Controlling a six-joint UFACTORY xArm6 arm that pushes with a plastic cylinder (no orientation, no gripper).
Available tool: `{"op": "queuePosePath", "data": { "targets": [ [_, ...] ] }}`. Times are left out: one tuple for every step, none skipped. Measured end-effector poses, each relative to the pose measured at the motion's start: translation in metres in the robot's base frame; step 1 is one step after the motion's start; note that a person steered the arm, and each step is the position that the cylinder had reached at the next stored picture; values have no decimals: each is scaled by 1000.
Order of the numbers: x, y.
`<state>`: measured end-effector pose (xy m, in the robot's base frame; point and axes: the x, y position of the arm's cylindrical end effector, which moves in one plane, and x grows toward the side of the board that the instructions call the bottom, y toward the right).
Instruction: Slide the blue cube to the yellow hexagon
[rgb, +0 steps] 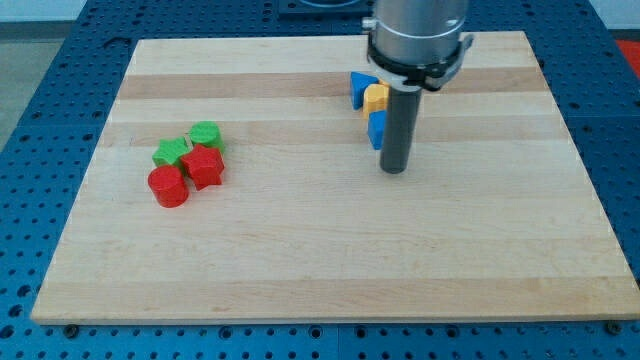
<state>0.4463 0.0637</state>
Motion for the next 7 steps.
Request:
{"op": "queuePosePath", "data": {
  "targets": [
    [-1,-4],
    [-1,-50],
    [-9,-77],
    [-24,-71],
    [-34,-43],
    [-50,-20],
    [-61,-1]
  ]
}}
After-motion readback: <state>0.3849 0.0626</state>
